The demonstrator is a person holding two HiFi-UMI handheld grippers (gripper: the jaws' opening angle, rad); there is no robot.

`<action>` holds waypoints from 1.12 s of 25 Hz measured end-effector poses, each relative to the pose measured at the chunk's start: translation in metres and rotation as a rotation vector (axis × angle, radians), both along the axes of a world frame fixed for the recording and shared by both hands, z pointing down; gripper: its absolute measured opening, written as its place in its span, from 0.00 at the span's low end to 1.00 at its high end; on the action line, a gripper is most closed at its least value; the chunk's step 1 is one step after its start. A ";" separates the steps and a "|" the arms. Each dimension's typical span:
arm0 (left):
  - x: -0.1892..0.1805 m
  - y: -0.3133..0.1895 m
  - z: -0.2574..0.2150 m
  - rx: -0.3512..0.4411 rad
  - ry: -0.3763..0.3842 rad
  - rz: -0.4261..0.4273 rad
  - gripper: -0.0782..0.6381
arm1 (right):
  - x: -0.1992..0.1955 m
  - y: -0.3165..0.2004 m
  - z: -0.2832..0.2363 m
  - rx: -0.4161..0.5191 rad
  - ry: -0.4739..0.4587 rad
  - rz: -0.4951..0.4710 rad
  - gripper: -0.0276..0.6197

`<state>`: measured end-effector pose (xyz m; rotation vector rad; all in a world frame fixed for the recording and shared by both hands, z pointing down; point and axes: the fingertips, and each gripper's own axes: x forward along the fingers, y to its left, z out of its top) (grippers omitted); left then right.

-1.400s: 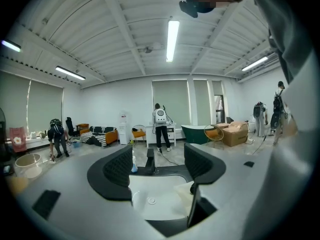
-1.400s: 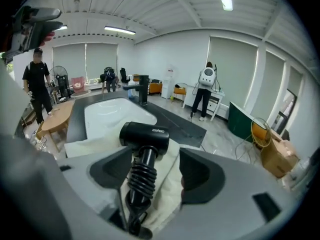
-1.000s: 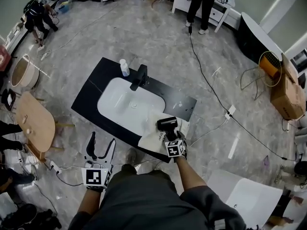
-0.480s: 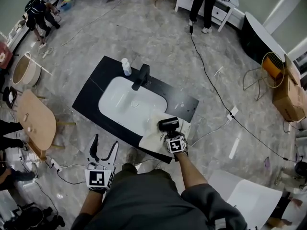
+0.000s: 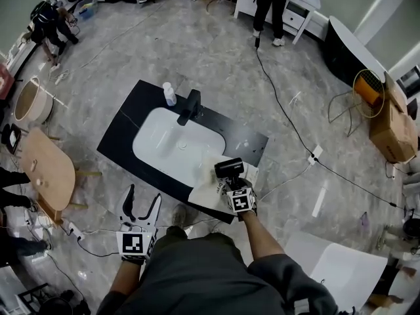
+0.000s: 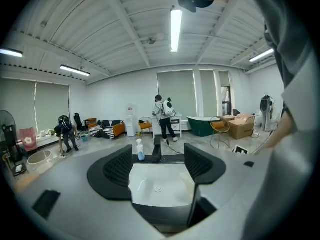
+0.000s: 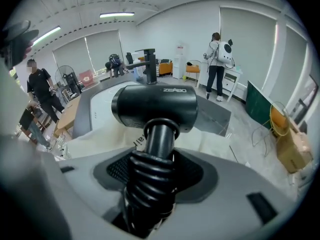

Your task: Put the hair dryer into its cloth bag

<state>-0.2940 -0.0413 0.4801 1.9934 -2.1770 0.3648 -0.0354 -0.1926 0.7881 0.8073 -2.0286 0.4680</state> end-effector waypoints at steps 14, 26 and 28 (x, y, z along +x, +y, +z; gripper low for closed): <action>0.030 -0.035 0.010 0.050 0.067 0.139 0.56 | 0.062 0.005 -0.187 0.292 -0.146 0.162 0.41; 0.058 -0.042 0.016 0.050 0.064 0.251 0.56 | 0.111 0.047 -0.237 0.362 -0.193 0.312 0.41; 0.067 -0.044 0.019 0.042 0.065 0.275 0.56 | 0.122 0.055 -0.241 0.370 -0.197 0.340 0.41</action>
